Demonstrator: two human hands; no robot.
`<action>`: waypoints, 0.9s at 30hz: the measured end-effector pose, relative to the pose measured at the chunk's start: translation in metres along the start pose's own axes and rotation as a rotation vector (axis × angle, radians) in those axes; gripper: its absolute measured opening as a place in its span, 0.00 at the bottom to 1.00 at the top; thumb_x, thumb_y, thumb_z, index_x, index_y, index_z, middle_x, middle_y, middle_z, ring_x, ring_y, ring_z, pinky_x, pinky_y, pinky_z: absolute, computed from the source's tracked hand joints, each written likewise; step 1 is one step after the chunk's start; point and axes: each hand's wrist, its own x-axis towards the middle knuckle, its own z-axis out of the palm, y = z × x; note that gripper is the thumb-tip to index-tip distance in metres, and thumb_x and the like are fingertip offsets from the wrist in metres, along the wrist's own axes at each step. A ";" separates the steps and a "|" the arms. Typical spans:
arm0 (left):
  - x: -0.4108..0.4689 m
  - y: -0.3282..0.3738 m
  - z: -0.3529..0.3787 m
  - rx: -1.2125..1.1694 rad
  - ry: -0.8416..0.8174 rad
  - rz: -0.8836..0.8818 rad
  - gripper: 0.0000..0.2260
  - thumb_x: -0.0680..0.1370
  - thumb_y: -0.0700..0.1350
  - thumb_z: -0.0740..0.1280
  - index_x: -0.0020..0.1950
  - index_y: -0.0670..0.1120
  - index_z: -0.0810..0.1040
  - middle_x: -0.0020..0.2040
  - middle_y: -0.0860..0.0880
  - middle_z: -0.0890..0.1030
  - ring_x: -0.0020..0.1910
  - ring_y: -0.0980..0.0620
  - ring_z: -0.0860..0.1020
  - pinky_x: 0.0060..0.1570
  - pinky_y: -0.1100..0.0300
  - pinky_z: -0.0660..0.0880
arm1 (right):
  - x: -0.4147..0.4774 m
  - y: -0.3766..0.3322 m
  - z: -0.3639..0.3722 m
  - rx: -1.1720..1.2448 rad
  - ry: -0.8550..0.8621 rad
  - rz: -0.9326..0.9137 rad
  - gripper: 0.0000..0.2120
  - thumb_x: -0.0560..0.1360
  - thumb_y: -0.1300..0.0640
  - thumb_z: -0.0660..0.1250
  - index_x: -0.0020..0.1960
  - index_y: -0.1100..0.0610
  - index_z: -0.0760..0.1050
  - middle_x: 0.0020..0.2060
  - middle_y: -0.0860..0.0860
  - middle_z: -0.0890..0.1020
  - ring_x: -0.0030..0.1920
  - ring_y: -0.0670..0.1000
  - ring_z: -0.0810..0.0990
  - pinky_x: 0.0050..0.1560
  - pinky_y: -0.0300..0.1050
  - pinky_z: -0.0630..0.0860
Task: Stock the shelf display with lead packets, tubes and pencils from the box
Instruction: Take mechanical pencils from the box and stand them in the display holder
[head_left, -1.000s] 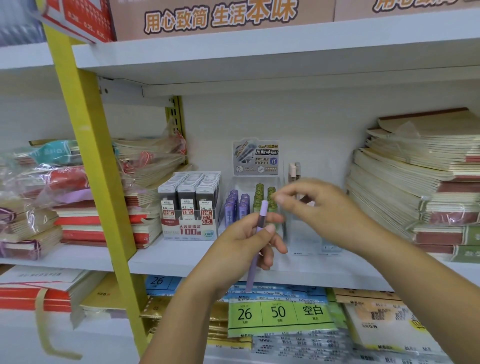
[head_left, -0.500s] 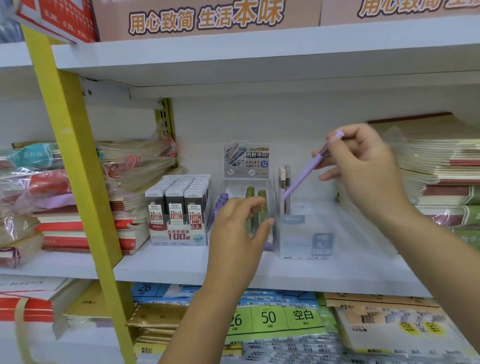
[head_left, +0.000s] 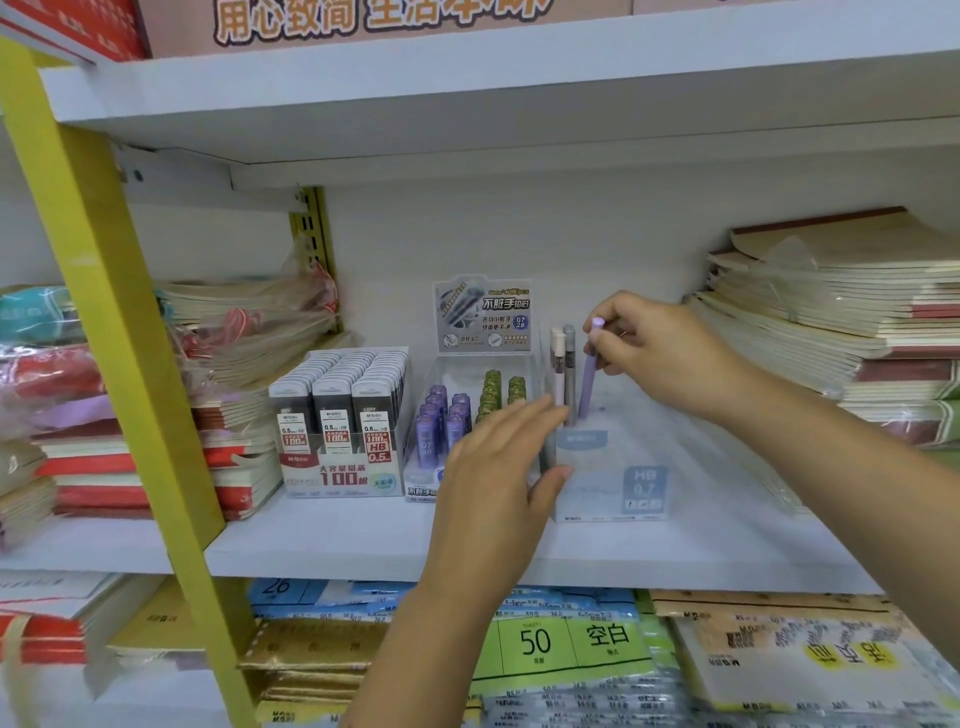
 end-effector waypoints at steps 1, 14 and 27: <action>0.000 0.000 0.000 -0.008 0.006 -0.001 0.23 0.78 0.48 0.71 0.72 0.56 0.72 0.72 0.60 0.71 0.73 0.59 0.66 0.72 0.50 0.65 | 0.001 0.001 0.000 -0.006 -0.006 -0.009 0.02 0.79 0.57 0.62 0.48 0.51 0.73 0.41 0.49 0.84 0.42 0.50 0.84 0.50 0.56 0.80; -0.002 -0.005 0.003 -0.045 0.046 0.016 0.23 0.77 0.46 0.73 0.71 0.56 0.74 0.71 0.61 0.72 0.71 0.62 0.67 0.72 0.56 0.66 | 0.016 -0.001 -0.002 -0.422 0.147 -0.175 0.07 0.74 0.56 0.71 0.50 0.58 0.78 0.46 0.52 0.82 0.55 0.55 0.73 0.49 0.49 0.70; -0.029 0.011 -0.005 -0.242 0.083 -0.096 0.27 0.79 0.43 0.69 0.73 0.62 0.66 0.67 0.65 0.71 0.66 0.73 0.64 0.58 0.83 0.58 | -0.036 -0.020 -0.009 -0.268 0.233 -0.068 0.17 0.79 0.61 0.62 0.68 0.55 0.72 0.62 0.55 0.73 0.65 0.54 0.69 0.64 0.39 0.63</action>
